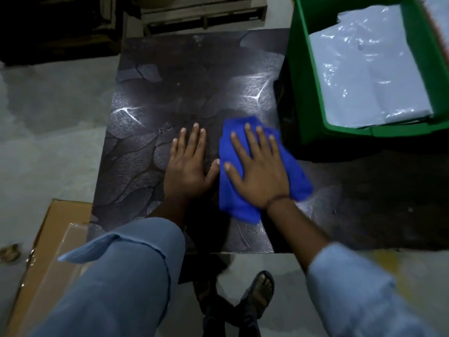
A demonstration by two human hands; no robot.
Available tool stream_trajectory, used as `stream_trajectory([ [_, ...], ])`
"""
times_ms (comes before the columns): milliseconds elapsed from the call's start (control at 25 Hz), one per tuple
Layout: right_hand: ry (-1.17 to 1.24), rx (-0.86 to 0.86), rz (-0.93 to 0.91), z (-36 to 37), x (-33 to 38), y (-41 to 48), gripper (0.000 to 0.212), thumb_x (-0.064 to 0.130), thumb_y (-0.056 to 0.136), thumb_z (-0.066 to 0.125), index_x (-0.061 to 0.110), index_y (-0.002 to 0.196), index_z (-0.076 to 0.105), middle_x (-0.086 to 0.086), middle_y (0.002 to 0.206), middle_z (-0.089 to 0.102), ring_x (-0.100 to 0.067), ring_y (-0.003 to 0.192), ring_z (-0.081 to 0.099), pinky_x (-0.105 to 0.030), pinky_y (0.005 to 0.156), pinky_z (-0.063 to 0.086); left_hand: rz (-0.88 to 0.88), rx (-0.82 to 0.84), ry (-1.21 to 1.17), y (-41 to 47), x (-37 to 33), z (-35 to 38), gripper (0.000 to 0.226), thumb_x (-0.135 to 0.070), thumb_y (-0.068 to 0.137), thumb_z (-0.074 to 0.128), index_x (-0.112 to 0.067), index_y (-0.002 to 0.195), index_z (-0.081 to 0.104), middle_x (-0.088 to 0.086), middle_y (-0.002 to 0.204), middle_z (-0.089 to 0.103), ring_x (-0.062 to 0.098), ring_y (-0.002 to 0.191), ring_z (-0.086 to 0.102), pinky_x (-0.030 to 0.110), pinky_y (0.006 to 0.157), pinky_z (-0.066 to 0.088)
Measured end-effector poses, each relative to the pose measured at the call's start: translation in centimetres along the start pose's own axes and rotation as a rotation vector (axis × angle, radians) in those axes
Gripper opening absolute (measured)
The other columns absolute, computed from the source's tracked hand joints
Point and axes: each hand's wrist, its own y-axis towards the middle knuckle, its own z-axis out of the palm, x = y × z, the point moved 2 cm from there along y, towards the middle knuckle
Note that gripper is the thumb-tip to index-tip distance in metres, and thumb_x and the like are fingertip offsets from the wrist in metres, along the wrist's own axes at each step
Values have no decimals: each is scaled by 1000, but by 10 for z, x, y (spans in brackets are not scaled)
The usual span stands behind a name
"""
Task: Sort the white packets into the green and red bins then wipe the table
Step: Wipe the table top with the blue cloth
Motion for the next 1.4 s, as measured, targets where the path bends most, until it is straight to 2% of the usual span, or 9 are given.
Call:
stream_trajectory([
  [160, 15, 107, -87, -14, -3, -93, 73, 64, 99, 32, 30, 160, 11, -4, 169, 1, -25, 155, -6, -52, 124, 10, -29, 17, 4, 2, -4, -1, 80, -58, 96, 40, -11, 159, 28, 7, 169, 19, 34, 156, 14, 51, 126, 16],
  [400, -35, -7, 145, 1, -28, 0, 73, 67, 96, 32, 29, 158, 24, -8, 167, 14, -30, 154, 10, -51, 123, 11, -8, -10, -10, -1, -1, 1, 80, -57, 96, 43, -10, 159, 30, 9, 168, 21, 35, 156, 17, 52, 125, 17],
  [520, -30, -12, 154, 6, -23, 23, 73, 67, 96, 31, 27, 157, 27, -11, 166, 18, -33, 153, 12, -53, 122, 11, -14, 13, -8, 2, -2, 2, 81, -58, 95, 41, -9, 158, 30, 9, 168, 21, 35, 156, 16, 52, 125, 16],
  [680, -15, -24, 25, 2, -8, -45, 71, 65, 98, 31, 29, 159, 22, -8, 167, 12, -29, 155, 4, -52, 123, 9, -13, 65, 2, 0, -4, -3, 82, -59, 95, 37, -10, 160, 24, 8, 170, 14, 34, 157, 10, 51, 126, 12],
  [760, -13, -10, 37, -2, -15, -83, 71, 64, 98, 32, 30, 159, 19, -6, 168, 10, -27, 155, 1, -51, 124, 8, -12, 95, 16, 0, -5, -6, 81, -59, 97, 35, -10, 161, 22, 9, 170, 12, 34, 157, 9, 51, 126, 11],
  [1000, -79, -45, 294, -9, -73, -127, 69, 63, 98, 30, 32, 158, 21, -7, 167, 17, -30, 154, 12, -52, 123, 12, -5, 99, 75, -7, -19, -15, 81, -59, 98, 31, -7, 159, 26, 14, 169, 16, 40, 155, 9, 55, 126, 4],
  [1080, -82, -63, 361, -10, -91, -131, 68, 62, 97, 32, 31, 157, 26, -9, 165, 22, -33, 152, 18, -52, 123, 14, 81, 105, 76, -11, -45, -20, 82, -61, 96, 35, -7, 158, 30, 16, 168, 18, 41, 155, 7, 55, 126, 0],
  [1240, -90, -66, 456, -19, -142, -136, 68, 61, 95, 31, 30, 156, 31, -13, 162, 28, -37, 149, 25, -54, 120, 20, 297, 150, -1, -26, -129, -4, 78, -55, 97, 35, -6, 158, 29, 15, 168, 18, 37, 156, 6, 54, 126, 7],
  [1400, -92, -57, 598, -29, -220, -142, 75, 65, 90, 23, 30, 156, 30, -14, 163, 25, -38, 149, 22, -55, 120, 18, 193, 191, 14, -37, -157, 23, 78, -53, 99, 28, -7, 161, 17, 12, 171, 5, 34, 157, -1, 52, 127, 3],
])
